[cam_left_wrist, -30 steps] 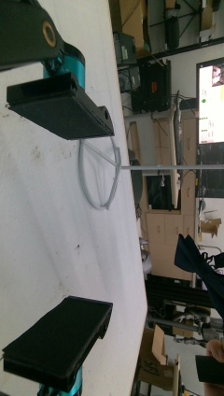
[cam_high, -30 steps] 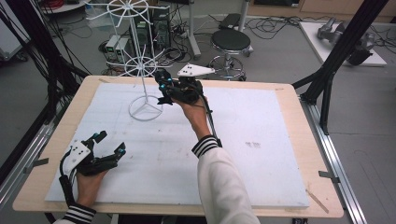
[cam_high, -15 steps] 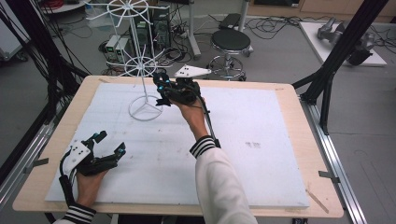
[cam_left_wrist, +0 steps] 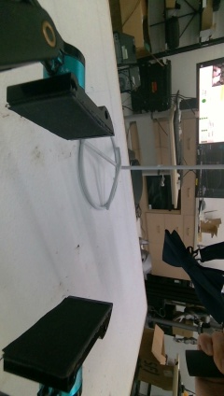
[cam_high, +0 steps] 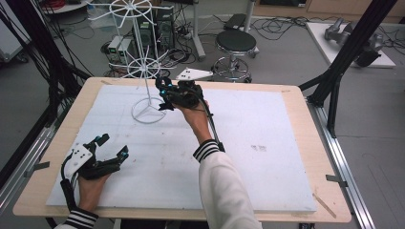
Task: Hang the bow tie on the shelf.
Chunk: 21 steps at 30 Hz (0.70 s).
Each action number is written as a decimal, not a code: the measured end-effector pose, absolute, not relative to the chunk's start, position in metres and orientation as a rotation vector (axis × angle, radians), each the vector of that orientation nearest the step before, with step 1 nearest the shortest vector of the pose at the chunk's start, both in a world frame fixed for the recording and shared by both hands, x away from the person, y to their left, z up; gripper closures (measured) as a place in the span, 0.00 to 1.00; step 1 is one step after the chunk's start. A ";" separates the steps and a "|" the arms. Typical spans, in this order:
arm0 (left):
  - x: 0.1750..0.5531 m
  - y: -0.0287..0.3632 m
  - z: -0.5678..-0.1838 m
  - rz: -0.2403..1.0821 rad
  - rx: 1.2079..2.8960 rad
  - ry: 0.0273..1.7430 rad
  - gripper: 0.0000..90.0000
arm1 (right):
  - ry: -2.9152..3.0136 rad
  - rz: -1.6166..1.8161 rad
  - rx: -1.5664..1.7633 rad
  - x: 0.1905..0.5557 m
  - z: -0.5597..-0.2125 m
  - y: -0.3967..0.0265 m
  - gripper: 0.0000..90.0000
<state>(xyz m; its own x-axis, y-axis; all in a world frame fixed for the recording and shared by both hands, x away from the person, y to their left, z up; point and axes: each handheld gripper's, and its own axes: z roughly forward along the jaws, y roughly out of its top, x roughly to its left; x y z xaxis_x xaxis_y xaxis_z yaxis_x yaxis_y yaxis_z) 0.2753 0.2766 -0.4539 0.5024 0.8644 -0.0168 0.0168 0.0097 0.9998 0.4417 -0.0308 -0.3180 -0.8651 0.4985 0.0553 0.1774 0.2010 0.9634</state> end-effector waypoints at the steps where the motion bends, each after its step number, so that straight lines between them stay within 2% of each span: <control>1: 0.275 0.277 -0.454 0.797 1.413 0.829 0.15 | 2.213 1.713 0.644 0.442 -0.319 -0.030 0.93; 21: 0.276 0.276 -0.454 0.797 1.414 0.831 0.15 | 2.221 1.695 0.680 0.453 -0.332 -0.025 0.93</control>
<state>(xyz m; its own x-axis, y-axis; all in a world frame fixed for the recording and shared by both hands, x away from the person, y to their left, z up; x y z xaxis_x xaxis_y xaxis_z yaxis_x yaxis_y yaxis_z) 0.2757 0.2764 -0.4538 0.5013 0.8651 -0.0176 0.0187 0.0096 0.9998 0.4527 -0.0249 -0.3321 -0.8548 0.5142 0.0707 0.2039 0.2073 0.9568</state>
